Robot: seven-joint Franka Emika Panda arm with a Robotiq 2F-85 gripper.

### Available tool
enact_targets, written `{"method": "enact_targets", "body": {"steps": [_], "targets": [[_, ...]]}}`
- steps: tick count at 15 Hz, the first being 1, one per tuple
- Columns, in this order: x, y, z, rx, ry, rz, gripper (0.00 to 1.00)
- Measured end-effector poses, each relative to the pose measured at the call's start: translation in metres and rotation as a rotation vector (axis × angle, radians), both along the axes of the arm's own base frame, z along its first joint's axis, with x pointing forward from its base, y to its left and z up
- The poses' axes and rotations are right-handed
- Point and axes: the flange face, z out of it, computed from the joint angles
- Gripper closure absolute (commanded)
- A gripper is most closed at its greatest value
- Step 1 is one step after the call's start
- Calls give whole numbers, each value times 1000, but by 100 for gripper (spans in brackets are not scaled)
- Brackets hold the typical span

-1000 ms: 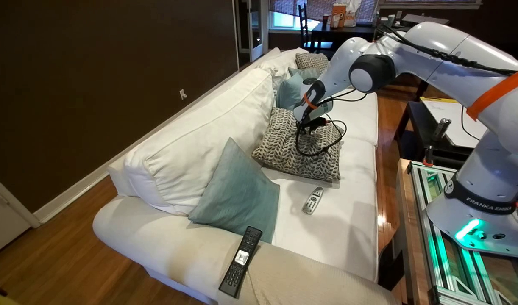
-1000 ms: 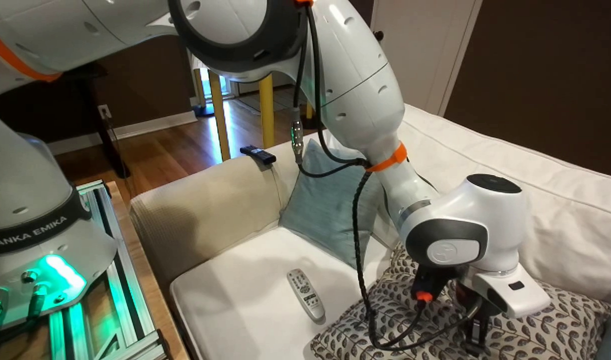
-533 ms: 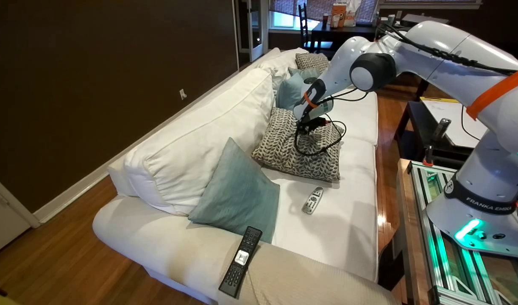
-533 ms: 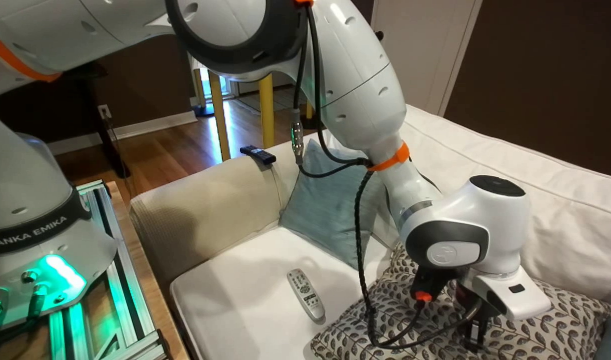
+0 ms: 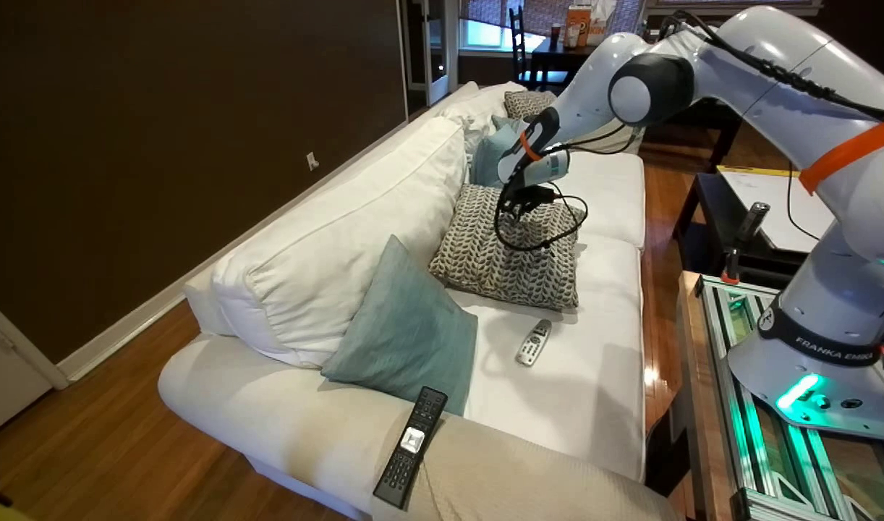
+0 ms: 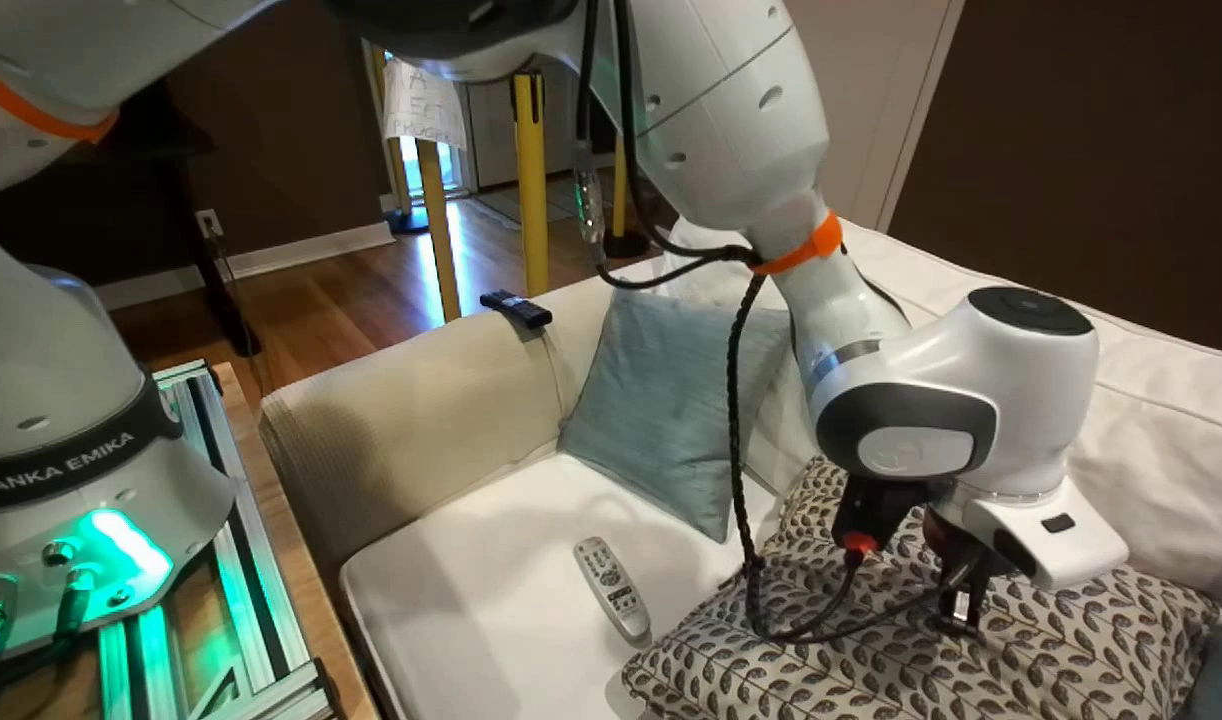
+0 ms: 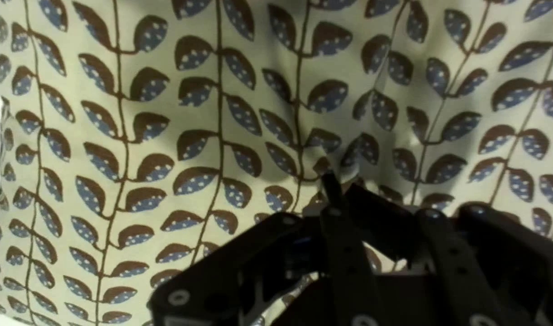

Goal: Pick up the beige and black pillow and put it in front of the blue pillows, pick up the left blue pillow move it to the left of the couch, pick the beige and black pillow and move it backwards

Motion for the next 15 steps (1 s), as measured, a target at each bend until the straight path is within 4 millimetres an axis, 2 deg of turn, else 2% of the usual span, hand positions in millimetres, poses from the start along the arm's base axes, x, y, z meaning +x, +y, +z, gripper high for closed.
{"method": "enact_targets", "body": {"steps": [4, 15], "targets": [[-3, 17, 41, 21, -31, 118, 98], [-14, 71, 114, 11, -35, 428, 98]]}}
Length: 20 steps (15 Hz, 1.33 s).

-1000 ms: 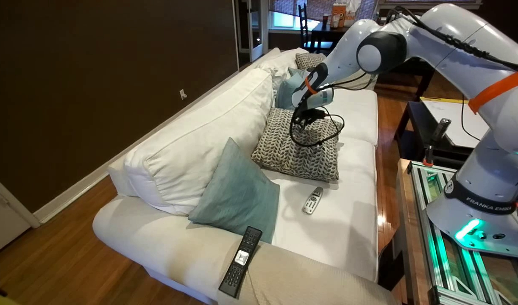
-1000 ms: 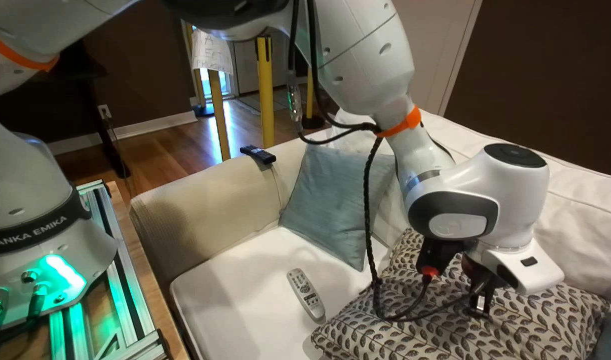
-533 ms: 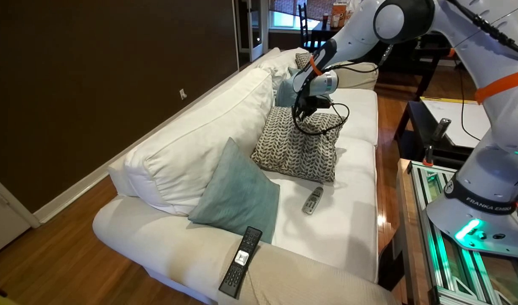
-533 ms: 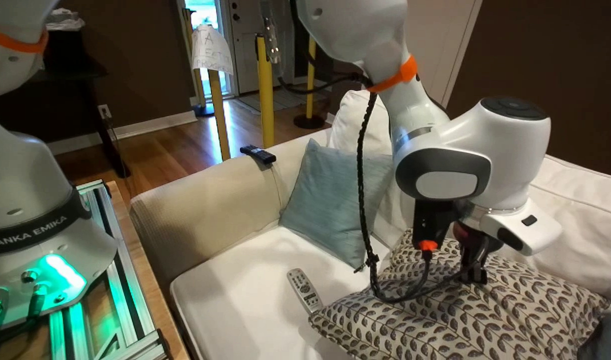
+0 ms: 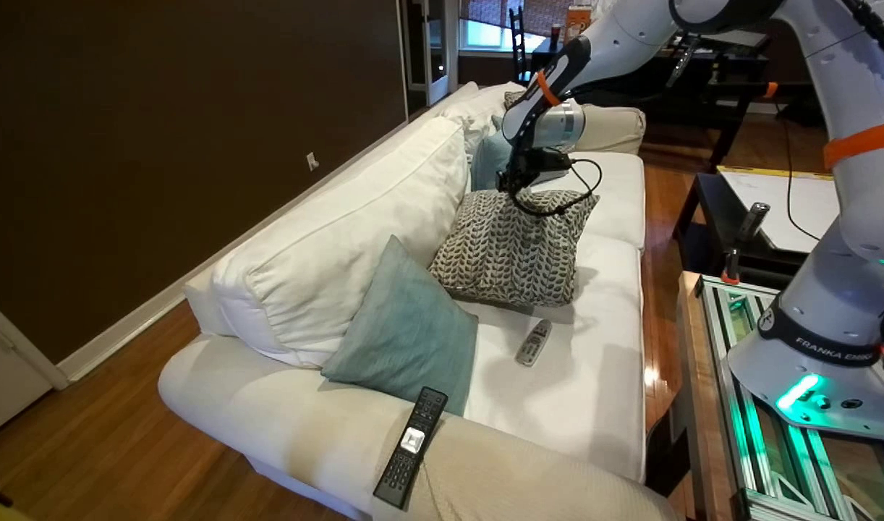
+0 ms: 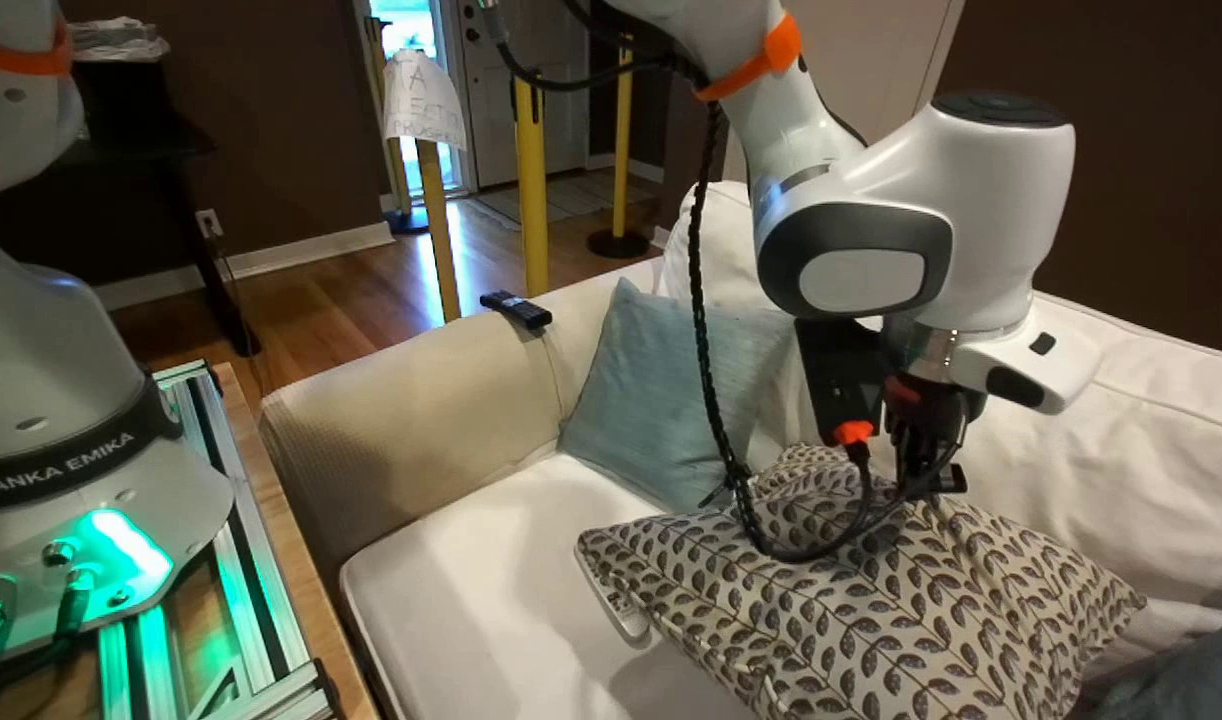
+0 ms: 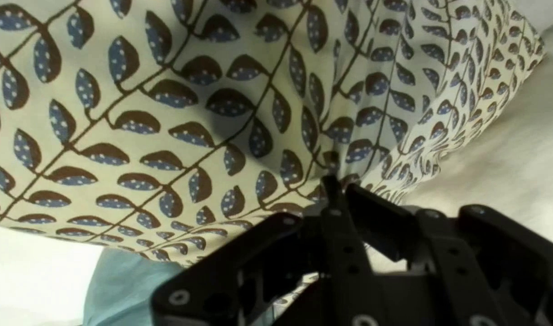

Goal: Pick up the beige and black pillow and put it in front of the blue pillows, pick up the left blue pillow move it to the left of the couch, pick the beige and black pillow and move it backwards

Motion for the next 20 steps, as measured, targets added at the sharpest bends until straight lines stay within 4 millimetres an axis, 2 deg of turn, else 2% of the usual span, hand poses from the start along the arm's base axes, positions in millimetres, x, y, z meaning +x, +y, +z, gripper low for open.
{"method": "enact_targets", "body": {"steps": [6, 12, 20], "targets": [[4, 28, 36, -39, -7, 138, 98], [1, 43, 74, -65, -42, 214, 98], [-10, 61, 148, -110, -144, 294, 98]]}}
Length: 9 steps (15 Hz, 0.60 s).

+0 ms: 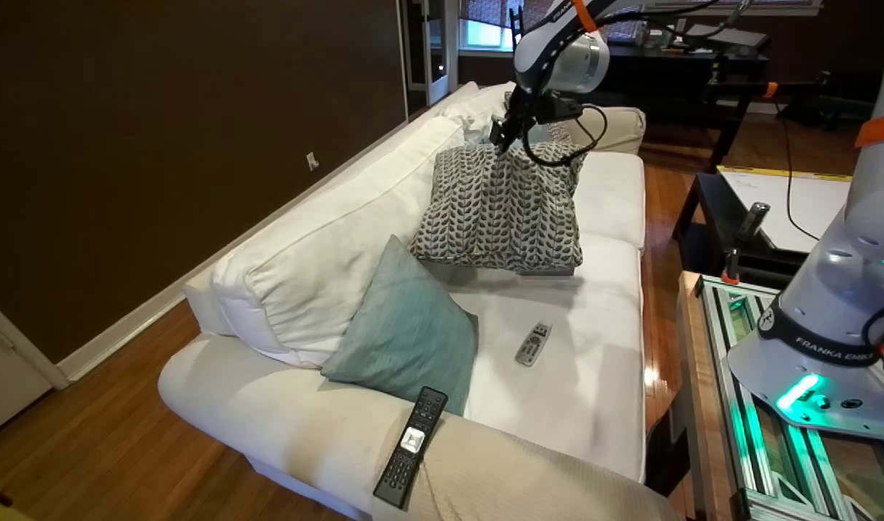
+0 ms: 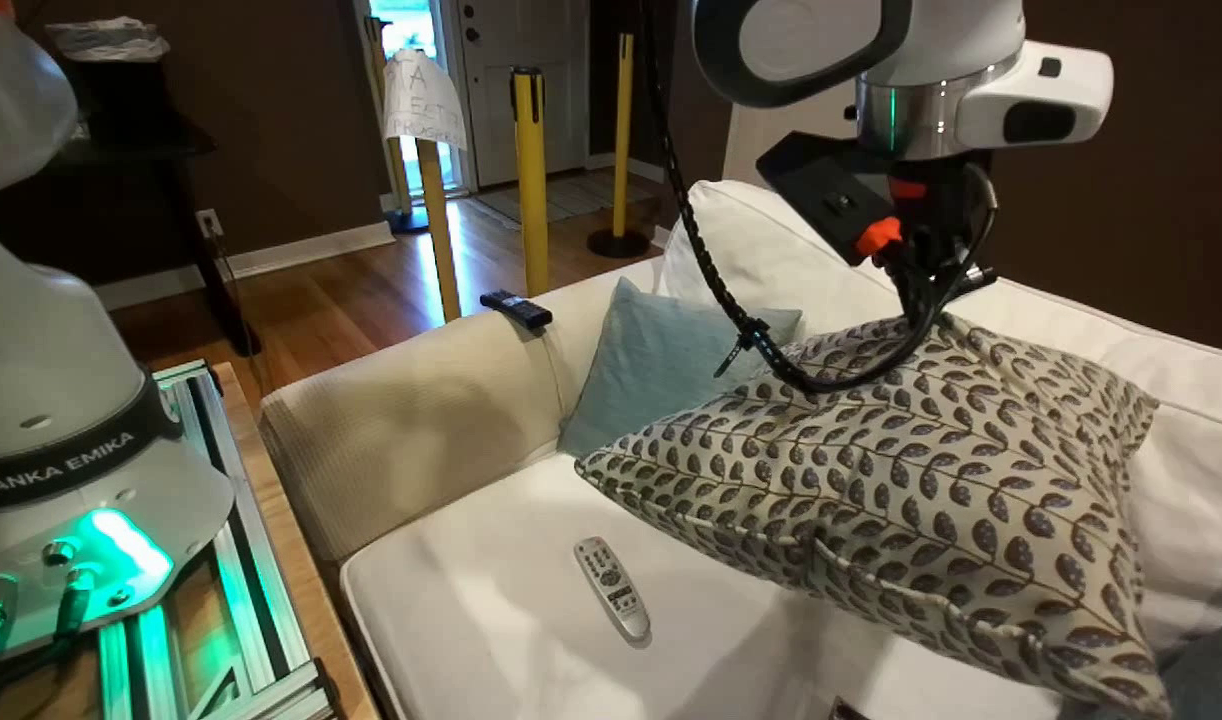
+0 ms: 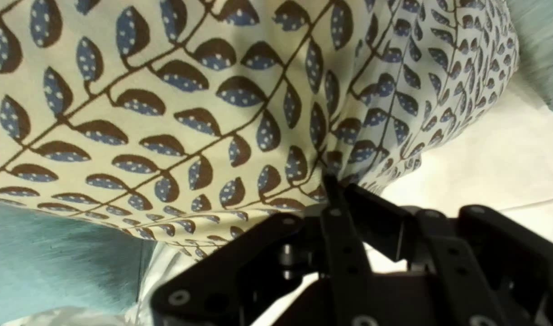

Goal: Pick up the beige and black pillow and put it in front of the blue pillows, pick up the left blue pillow move it to the left of the couch, pick the beige and black pillow and move it backwards

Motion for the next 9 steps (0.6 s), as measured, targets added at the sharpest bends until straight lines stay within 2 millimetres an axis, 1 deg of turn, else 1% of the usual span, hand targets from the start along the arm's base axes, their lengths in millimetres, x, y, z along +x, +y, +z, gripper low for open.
{"method": "enact_targets", "body": {"steps": [3, 5, 7, 9], "targets": [[-3, 0, 27, -10, -71, -21, 98], [-5, -5, 39, -11, -134, -70, 98], [-7, -10, 40, 2, -186, -132, 98], [-7, -12, 31, 25, -219, -193, 98]]}}
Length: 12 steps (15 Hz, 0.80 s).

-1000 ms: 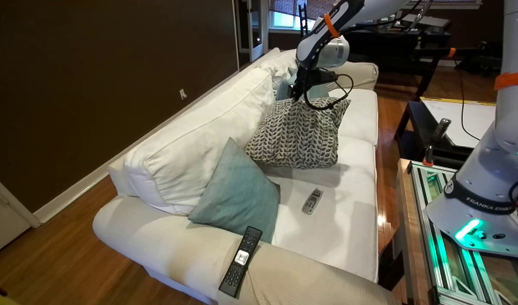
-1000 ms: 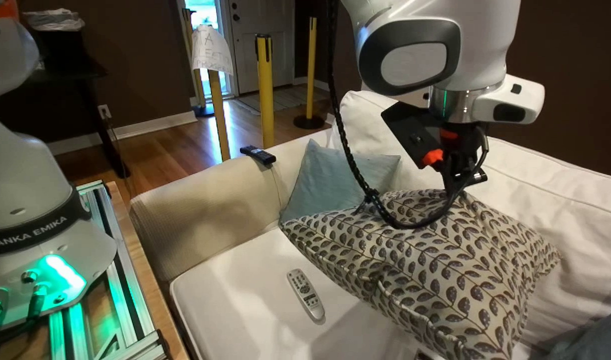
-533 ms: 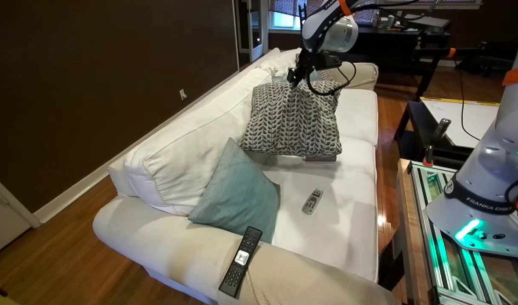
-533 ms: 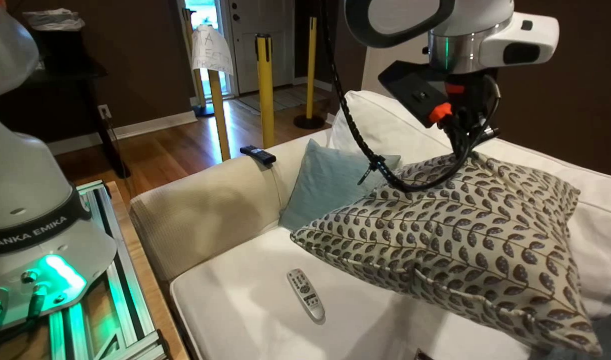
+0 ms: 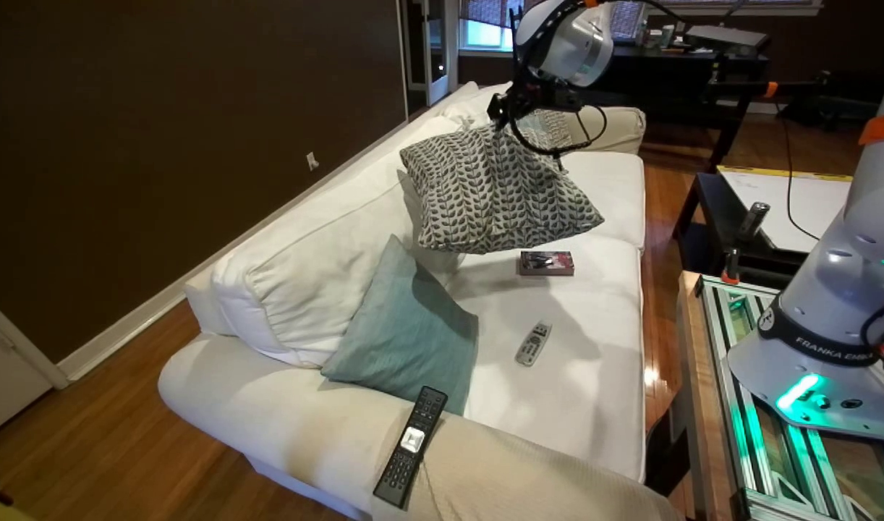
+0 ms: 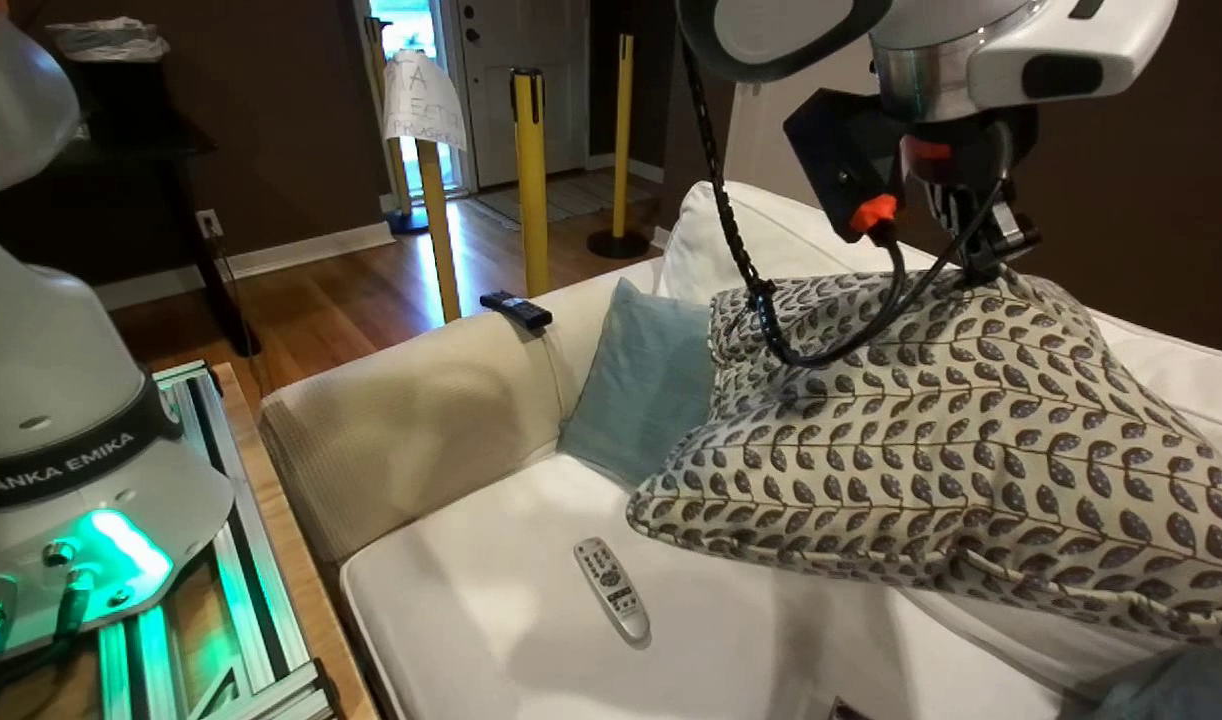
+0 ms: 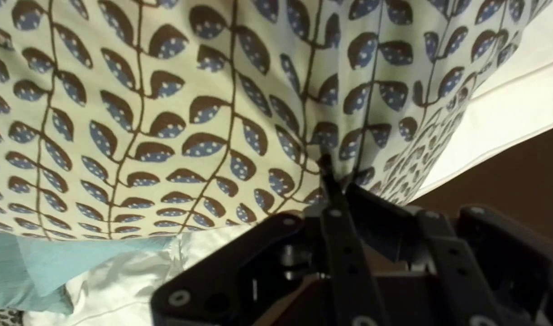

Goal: Pick up the beige and black pillow and put it in front of the blue pillows, pick up the left blue pillow move it to the left of the couch, pick the beige and black pillow and move it backwards

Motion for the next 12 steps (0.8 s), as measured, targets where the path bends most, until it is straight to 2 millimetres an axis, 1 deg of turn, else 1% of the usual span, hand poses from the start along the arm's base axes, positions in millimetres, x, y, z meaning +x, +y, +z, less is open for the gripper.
{"method": "enact_targets", "body": {"steps": [6, 9, 12], "targets": [[5, 1, -56, 76, -75, -214, 98], [12, 2, -70, 90, -116, -285, 98], [21, 0, -82, 92, -127, -304, 98]]}}
